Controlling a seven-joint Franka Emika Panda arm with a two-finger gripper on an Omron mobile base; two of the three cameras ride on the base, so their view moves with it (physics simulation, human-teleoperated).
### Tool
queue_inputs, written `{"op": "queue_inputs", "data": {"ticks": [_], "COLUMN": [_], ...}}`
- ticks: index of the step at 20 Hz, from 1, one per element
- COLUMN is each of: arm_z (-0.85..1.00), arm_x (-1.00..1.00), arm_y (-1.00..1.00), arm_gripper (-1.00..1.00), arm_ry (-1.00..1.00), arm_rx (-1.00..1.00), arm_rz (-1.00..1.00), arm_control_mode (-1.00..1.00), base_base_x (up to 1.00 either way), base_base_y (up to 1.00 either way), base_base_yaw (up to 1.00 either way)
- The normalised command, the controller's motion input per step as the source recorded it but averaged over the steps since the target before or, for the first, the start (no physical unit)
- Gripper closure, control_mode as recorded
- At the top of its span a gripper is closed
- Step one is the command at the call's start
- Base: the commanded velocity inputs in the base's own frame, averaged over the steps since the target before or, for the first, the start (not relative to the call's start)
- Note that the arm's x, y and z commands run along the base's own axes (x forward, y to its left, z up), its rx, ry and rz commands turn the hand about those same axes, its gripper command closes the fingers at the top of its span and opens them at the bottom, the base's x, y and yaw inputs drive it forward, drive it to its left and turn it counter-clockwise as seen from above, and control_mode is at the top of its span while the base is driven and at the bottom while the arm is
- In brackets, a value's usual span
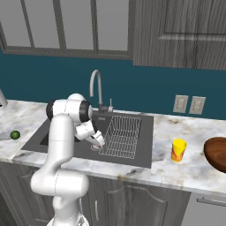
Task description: Remove the avocado and garlic from the sink. Then move the bowl and cup from the counter to the sink for washing.
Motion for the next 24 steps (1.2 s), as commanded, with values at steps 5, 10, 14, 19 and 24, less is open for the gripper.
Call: {"op": "queue_inputs", "data": {"ticks": [5,10,14,19,24], "arm_z": [-0.15,0.06,0.23,0.31,0.36], "arm_x": [-0.12,-0.14,-0.08,-0.11,-0.09], "arm_y": [-0.08,0.02,0.15,0.21,0.22], "arm_gripper": [1.0,1.0,1.0,1.0,1.0], "arm_ry": [-0.01,-0.1,-0.15,-0.19,-0.12], "arm_rx": [0.0,0.01,0.01,0.0,0.0], "arm_rz": [-0.01,0.0,0.0,0.0,0.0], "arm_control_mode": [-1.0,-1.0,-1.0,-1.0,-1.0], "base_base_x": [0.0,0.0,0.0,0.0,0.0], "base_base_y": [0.0,0.0,0.0,0.0,0.0], "base_base_yaw": [0.0,0.0,0.0,0.0,0.0]}}
